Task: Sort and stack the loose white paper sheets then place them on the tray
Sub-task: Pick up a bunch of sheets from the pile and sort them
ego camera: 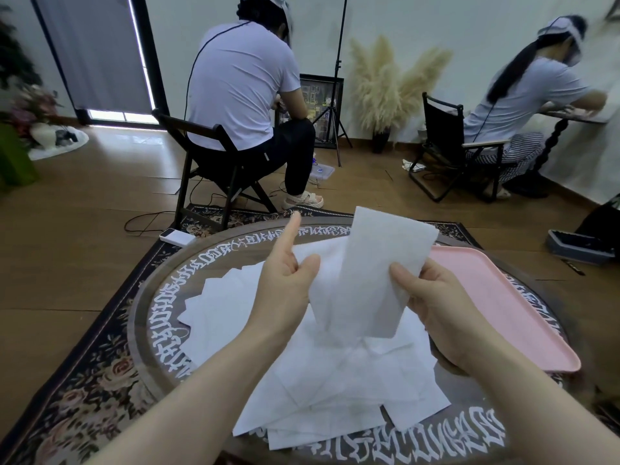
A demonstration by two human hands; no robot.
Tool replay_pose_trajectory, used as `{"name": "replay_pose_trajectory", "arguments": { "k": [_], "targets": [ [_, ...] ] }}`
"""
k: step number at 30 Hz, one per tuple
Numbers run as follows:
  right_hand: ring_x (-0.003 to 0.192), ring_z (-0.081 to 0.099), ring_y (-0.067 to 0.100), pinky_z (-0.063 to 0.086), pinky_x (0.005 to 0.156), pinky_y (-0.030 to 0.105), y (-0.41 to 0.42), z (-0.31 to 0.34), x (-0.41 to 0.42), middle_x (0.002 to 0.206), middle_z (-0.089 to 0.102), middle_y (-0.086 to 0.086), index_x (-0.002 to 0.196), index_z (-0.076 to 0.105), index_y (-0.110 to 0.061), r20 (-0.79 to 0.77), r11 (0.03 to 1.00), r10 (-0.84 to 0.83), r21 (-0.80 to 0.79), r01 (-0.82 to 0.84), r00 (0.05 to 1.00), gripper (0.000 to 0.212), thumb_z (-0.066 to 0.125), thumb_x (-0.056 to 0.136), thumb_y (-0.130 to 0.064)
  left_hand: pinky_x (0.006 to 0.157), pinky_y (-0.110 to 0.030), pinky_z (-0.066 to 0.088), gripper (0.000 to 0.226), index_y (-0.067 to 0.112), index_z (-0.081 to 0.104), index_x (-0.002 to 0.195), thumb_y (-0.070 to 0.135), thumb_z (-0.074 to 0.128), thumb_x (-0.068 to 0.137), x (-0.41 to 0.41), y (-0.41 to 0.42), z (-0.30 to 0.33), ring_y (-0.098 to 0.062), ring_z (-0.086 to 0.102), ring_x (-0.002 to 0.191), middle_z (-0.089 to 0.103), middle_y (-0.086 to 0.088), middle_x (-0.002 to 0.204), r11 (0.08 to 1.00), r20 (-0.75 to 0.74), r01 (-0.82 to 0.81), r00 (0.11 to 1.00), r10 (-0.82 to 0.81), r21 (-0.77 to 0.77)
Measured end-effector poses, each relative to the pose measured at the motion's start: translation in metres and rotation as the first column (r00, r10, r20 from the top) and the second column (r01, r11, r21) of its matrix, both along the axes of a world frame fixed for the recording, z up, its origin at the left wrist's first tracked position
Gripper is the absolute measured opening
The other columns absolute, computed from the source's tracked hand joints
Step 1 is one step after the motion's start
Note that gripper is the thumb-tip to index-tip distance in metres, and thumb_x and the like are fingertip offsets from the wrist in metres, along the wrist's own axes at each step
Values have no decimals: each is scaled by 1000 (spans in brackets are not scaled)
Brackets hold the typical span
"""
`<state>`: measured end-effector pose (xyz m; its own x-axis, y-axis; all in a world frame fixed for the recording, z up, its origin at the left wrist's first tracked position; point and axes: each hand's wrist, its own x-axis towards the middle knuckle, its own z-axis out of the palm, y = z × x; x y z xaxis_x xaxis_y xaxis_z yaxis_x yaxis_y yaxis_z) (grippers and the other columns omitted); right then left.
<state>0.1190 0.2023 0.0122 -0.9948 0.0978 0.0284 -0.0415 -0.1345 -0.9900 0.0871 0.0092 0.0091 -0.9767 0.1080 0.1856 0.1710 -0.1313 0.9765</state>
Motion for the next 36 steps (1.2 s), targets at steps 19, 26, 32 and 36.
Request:
{"name": "replay_pose_trajectory", "arguments": {
  "k": [19,26,32,36],
  "targets": [
    [80,73,15,57,69,30,-2,-4,2,100,77,4,104,70,-16,99,995,-45,-82,53,994,35,66,73,-32,65,-19,55,31,26,58,130,16,49,102,-2,-1,-3,-5,64,69,68,5,75,992,32,116,992,-118,55],
    [82,74,16,58,63,25,-4,-4,4,101,77,4,110,69,-14,81,997,-19,-74,25,996,39,65,75,-31,69,-23,55,45,43,56,121,4,49,100,0,2,0,-12,57,82,60,-2,99,987,22,14,1000,-18,161],
    [95,71,28,57,84,44,-2,-1,2,103,76,7,106,69,-13,-29,970,-243,-12,243,970,17,61,92,-18,75,-38,46,81,35,10,156,-7,46,97,-4,-3,2,-23,50,77,60,-12,81,993,10,-75,997,75,96],
    [90,72,19,60,76,32,3,11,4,104,76,4,109,66,-11,-123,974,-172,-169,150,977,33,62,79,-24,82,-41,53,83,33,6,156,-6,46,96,-6,-4,-3,-18,60,84,71,-7,99,999,80,-7,997,3,46]
  ]
}}
